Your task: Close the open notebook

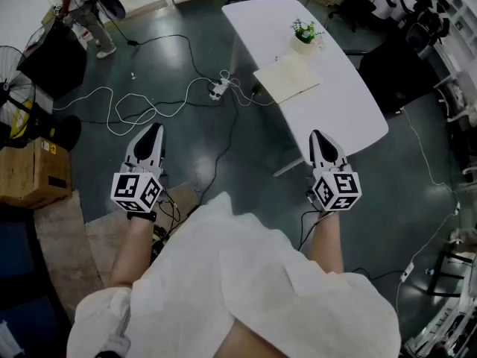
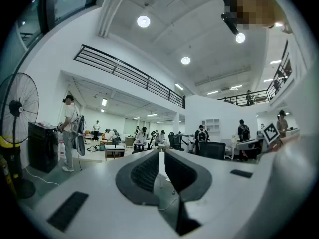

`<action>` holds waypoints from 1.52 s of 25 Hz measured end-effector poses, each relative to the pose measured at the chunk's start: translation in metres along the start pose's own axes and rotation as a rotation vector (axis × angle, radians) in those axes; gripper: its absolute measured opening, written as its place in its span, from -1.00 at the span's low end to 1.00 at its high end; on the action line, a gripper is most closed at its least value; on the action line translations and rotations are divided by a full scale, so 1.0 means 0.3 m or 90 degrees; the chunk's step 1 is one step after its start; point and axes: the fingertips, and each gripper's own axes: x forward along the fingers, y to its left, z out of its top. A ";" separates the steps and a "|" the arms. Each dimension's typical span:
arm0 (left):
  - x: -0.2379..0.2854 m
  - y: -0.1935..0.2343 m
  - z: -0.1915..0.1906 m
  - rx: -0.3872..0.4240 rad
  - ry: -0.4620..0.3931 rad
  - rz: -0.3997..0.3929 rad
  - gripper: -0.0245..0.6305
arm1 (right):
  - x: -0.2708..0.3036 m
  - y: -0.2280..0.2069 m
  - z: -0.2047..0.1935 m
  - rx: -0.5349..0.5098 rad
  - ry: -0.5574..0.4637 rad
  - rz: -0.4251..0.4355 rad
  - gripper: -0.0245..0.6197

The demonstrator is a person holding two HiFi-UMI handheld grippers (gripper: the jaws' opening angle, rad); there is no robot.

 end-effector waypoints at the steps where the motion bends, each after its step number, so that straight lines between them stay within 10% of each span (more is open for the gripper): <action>1: 0.005 0.001 0.001 -0.001 0.001 -0.002 -0.82 | 0.005 0.000 0.002 0.000 0.001 0.000 -0.92; 38: 0.171 -0.056 -0.045 0.000 0.027 -0.021 -0.83 | 0.122 -0.090 -0.048 0.009 0.009 0.019 -0.91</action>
